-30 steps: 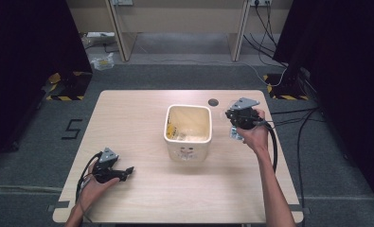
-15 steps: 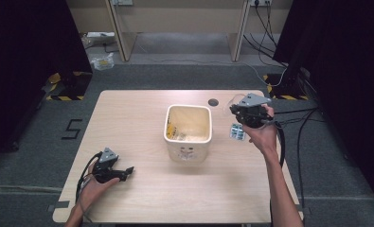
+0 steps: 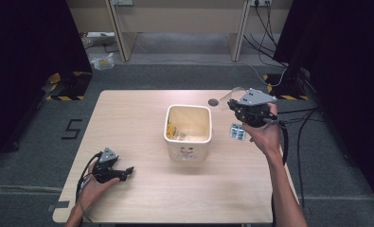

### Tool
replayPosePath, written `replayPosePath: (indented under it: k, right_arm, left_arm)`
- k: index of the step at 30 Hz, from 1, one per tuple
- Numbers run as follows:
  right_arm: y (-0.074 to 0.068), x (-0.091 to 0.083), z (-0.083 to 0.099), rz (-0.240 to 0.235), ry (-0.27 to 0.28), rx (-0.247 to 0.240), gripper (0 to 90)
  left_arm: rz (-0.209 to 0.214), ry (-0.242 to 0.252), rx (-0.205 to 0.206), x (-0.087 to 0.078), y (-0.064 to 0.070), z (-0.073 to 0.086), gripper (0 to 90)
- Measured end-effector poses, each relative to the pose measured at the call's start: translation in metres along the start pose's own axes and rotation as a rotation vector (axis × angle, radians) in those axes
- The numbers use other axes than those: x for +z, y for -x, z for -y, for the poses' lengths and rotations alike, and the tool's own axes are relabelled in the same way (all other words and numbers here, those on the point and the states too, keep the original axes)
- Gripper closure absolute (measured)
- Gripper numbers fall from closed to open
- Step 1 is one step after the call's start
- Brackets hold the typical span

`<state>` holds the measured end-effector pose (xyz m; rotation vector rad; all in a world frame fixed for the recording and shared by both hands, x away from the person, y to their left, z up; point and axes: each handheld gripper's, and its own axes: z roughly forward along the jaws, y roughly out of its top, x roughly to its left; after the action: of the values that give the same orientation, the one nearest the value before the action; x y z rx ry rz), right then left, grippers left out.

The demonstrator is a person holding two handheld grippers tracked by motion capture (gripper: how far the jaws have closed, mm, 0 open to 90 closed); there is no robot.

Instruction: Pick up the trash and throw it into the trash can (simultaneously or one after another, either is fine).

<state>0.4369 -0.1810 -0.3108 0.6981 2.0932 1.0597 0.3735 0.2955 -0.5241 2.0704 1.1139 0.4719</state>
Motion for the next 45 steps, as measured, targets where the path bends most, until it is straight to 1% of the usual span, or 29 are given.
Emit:
replayPosePath:
  k: [6, 9, 19, 24, 26, 27, 28, 29, 32, 33, 35, 38, 42, 43, 45]
  right_arm:
    - [-0.005, -0.002, -0.007, -0.017, 0.016, -0.014, 85.1]
    - [-0.009, -0.001, -0.013, -0.039, 0.026, -0.023, 85.1]
    - [-0.022, 0.003, -0.023, -0.079, 0.032, -0.050, 85.1]
    - [-0.032, 0.009, -0.029, -0.125, 0.041, -0.057, 85.0]
    - [-0.037, 0.012, -0.030, -0.139, 0.038, -0.063, 85.0]
    - [-0.037, 0.012, -0.030, -0.139, 0.038, -0.063, 85.0]
    - [-0.041, 0.015, -0.031, -0.157, 0.037, -0.069, 85.0]
    - [-0.043, 0.017, -0.032, -0.165, 0.038, -0.071, 85.0]
    - [-0.049, 0.022, -0.033, -0.188, 0.033, -0.077, 85.0]
    - [-0.049, 0.022, -0.033, -0.188, 0.033, -0.077, 85.0]
    - [-0.054, 0.027, -0.033, -0.210, 0.024, -0.080, 84.9]
    - [-0.058, 0.033, -0.032, -0.237, 0.007, -0.084, 84.9]
    - [-0.064, 0.040, -0.032, -0.263, -0.020, -0.090, 84.8]
    - [-0.064, 0.040, -0.032, -0.263, -0.020, -0.090, 84.8]
    - [-0.067, 0.046, -0.032, -0.281, -0.037, -0.092, 84.8]
  left_arm:
    - [0.000, 0.000, 0.000, 0.000, 0.000, 0.000, 13.5]
    - [0.000, 0.000, 0.000, 0.000, 0.000, 0.000, 13.5]
    - [0.000, -0.001, 0.000, 0.000, 0.000, 0.000, 13.5]
    - [0.000, -0.002, 0.001, 0.000, 0.000, 0.000, 13.5]
    - [0.000, -0.002, 0.001, 0.000, 0.000, 0.000, 13.5]
    - [0.000, -0.002, 0.001, 0.000, 0.000, 0.000, 13.5]
    - [0.000, -0.002, 0.001, 0.000, 0.000, 0.000, 13.5]
    - [0.000, -0.002, 0.001, 0.000, 0.000, 0.000, 13.5]
    - [0.000, -0.002, 0.001, 0.000, 0.000, 0.000, 13.5]
    - [0.000, -0.002, 0.001, 0.000, 0.000, 0.000, 13.5]
    - [0.000, -0.002, 0.001, 0.000, 0.000, 0.000, 13.5]
    - [0.000, -0.002, 0.001, 0.000, 0.000, 0.000, 13.5]
    - [0.000, -0.002, 0.001, 0.000, 0.000, 0.000, 13.5]
    - [0.000, -0.002, 0.001, 0.000, 0.000, 0.000, 13.5]
    - [0.000, -0.002, 0.001, 0.000, 0.000, 0.000, 13.5]
